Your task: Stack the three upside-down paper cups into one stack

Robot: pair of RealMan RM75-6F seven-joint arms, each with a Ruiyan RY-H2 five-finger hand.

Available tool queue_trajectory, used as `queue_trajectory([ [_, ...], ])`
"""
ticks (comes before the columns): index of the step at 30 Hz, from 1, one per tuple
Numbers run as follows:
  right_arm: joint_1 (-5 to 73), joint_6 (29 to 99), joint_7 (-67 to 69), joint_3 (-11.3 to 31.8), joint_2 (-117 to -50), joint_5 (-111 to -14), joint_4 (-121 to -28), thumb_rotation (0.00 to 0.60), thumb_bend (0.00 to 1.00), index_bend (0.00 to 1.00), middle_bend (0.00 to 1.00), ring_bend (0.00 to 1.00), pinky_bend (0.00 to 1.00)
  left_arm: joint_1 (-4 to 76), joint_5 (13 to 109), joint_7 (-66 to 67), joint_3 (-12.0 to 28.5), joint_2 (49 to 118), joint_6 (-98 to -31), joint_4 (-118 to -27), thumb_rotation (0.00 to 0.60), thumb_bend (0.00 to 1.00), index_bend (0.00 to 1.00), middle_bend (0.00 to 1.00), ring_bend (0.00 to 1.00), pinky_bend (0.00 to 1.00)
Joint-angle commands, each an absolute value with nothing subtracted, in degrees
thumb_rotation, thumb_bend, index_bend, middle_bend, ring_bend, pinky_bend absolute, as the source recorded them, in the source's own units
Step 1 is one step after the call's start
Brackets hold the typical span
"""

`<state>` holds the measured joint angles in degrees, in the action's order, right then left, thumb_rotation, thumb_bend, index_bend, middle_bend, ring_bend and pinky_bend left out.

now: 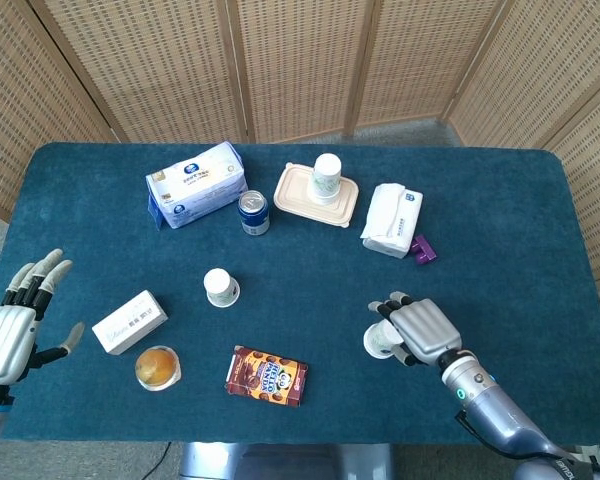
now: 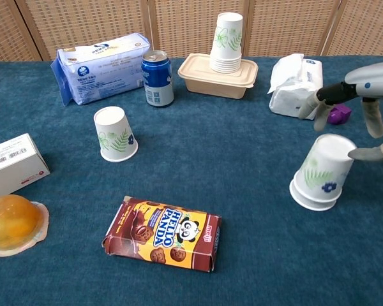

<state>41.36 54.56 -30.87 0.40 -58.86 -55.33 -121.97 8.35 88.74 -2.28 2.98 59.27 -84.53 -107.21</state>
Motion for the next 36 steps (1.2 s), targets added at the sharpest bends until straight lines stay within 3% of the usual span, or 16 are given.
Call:
queue_trajectory([
  [1, 41.5, 54.5, -31.1, 0.3, -58.9, -55.2, -121.9, 0.6, 0.4, 0.13, 0.26, 0.11, 0.49, 8.3, 88.7, -2.3, 3.0, 59.3, -84.5, -107.2, 0.6, 0.41, 0.03, 0.0, 0.0, 0.01],
  [11, 41.5, 55.9, -31.9, 0.1, -57.4, -54.9, -122.8, 0.6, 0.39, 0.13, 0.25, 0.1, 0.49, 8.5, 88.9, -1.9, 2.8, 59.0, -84.1, -107.5, 0.6, 0.41, 0.03, 0.0, 0.0, 0.01],
  [16, 41.7, 55.5, -32.8, -0.9, -57.1, -54.0, -122.9, 0.6, 0.39, 0.02, 0.15, 0.01, 0.42, 8.7, 89.0, -1.6, 2.7, 58.4, -83.7, -108.2, 0.6, 0.41, 0.02, 0.0, 0.0, 0.01],
  [19, 41.7, 55.2, -32.7, -1.1, -57.5, -53.7, -122.8, 0.6, 0.39, 0.0, 0.09, 0.0, 0.37, 8.7, 89.0, -1.4, 2.7, 58.3, -83.6, -108.4, 0.6, 0.41, 0.02, 0.0, 0.0, 0.01],
  [36, 41.5, 55.2, -31.7, -1.5, -63.2, -53.7, -118.3, 0.6, 0.39, 0.0, 0.1, 0.0, 0.37, 8.3, 89.0, -1.8, 2.4, 58.3, -84.1, -108.2, 0.6, 0.41, 0.02, 0.0, 0.0, 0.01],
])
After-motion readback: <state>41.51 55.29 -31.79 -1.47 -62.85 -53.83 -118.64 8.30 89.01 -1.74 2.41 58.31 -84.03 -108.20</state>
